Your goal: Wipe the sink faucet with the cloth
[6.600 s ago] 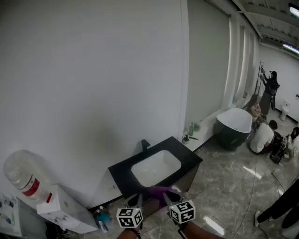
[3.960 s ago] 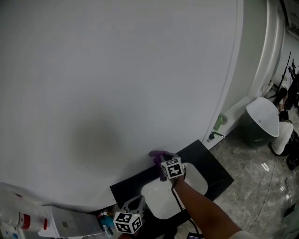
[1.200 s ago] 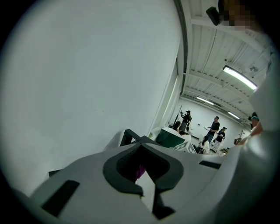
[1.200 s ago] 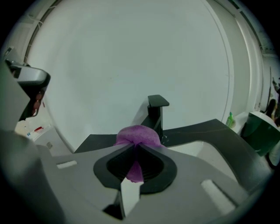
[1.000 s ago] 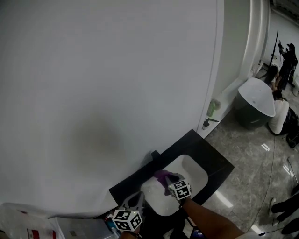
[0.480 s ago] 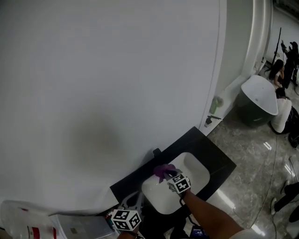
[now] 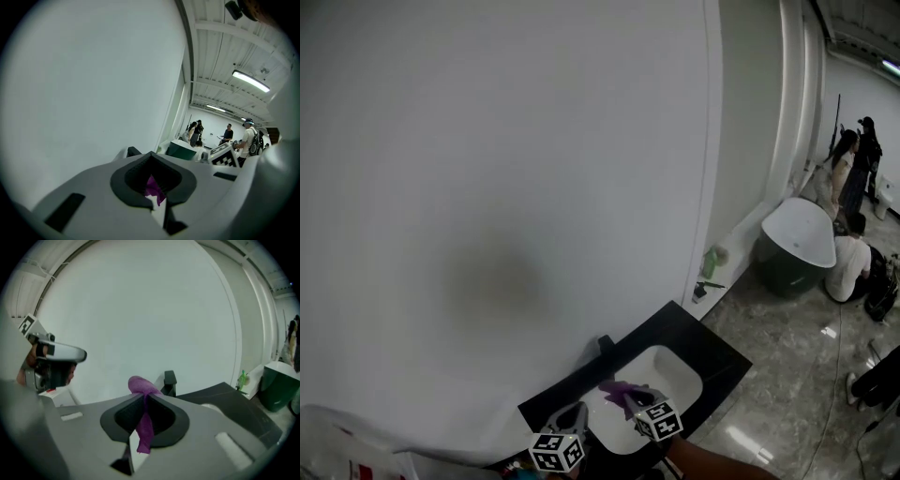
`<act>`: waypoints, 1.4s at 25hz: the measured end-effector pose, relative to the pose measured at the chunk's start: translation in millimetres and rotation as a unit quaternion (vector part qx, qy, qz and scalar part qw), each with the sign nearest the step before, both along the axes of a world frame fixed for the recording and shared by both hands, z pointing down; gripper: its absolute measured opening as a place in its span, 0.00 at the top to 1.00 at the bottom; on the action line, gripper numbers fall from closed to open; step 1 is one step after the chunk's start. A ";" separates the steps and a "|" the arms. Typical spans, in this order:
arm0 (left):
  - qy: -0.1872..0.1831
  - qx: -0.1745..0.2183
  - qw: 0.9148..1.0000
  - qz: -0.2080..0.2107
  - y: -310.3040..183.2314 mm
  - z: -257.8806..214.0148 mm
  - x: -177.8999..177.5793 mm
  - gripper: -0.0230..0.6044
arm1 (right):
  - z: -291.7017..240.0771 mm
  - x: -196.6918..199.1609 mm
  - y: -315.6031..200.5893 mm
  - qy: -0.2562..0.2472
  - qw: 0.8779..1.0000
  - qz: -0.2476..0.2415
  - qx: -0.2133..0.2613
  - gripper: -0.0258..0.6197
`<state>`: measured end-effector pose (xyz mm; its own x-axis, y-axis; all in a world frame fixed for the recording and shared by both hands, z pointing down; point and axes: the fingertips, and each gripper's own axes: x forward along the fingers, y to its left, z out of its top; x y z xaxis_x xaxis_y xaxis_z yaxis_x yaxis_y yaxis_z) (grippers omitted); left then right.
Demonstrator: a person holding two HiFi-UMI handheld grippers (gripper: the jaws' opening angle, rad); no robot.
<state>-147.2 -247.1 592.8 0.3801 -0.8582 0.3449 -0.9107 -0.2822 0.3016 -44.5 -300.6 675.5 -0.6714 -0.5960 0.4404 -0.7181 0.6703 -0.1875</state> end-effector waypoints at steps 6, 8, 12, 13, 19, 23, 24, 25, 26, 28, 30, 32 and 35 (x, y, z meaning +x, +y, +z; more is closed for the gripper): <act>0.002 0.049 0.999 0.010 -8.9 -50.8 10.3 0.96 | -100.6 7.8 11.1 -0.019 0.997 0.032 0.069 0.91; 0.001 0.065 0.998 0.011 -13.1 -66.7 13.7 0.96 | -121.3 9.6 11.3 -0.022 0.995 0.032 0.094 0.91; -0.001 0.081 0.997 0.015 -13.6 -84.4 17.1 0.96 | -132.5 12.9 6.8 -0.018 0.991 0.033 0.126 0.91; -0.002 0.083 0.996 0.017 -12.9 -84.1 16.7 0.96 | -130.9 13.7 5.8 -0.016 0.991 0.034 0.127 0.91; -0.005 0.080 0.997 0.010 -8.5 -76.1 7.8 0.96 | -118.7 17.7 4.9 -0.014 0.992 0.043 0.122 0.92; -0.006 0.075 0.997 0.003 -10.3 -70.0 4.8 0.96 | -121.4 15.7 3.2 -0.017 0.991 0.044 0.129 0.92; -0.006 0.074 0.997 0.002 -10.5 -68.6 4.5 0.96 | -121.0 15.5 2.6 -0.017 0.990 0.044 0.129 0.92; -0.006 0.073 0.997 0.001 -10.8 -67.5 4.2 0.96 | -120.6 15.4 2.1 -0.018 0.991 0.045 0.129 0.92; -0.006 0.072 0.997 0.000 -11.3 -66.5 3.8 0.96 | -120.3 15.3 1.6 -0.018 0.991 0.044 0.128 0.92; -0.007 0.070 0.998 -0.003 -12.5 -64.9 3.3 0.96 | -119.8 15.7 0.5 -0.017 0.991 0.043 0.126 0.92; -0.007 0.068 0.998 -0.004 -13.5 -63.6 4.0 0.96 | -120.4 16.8 -1.1 -0.017 0.991 0.043 0.126 0.92; -0.005 0.067 0.998 -0.005 -14.1 -62.5 4.0 0.96 | -121.3 17.1 -2.1 -0.017 0.991 0.042 0.126 0.92; -0.002 0.066 0.998 -0.008 -14.7 -61.4 1.3 0.96 | -121.0 14.6 -0.9 -0.013 0.992 0.040 0.123 0.92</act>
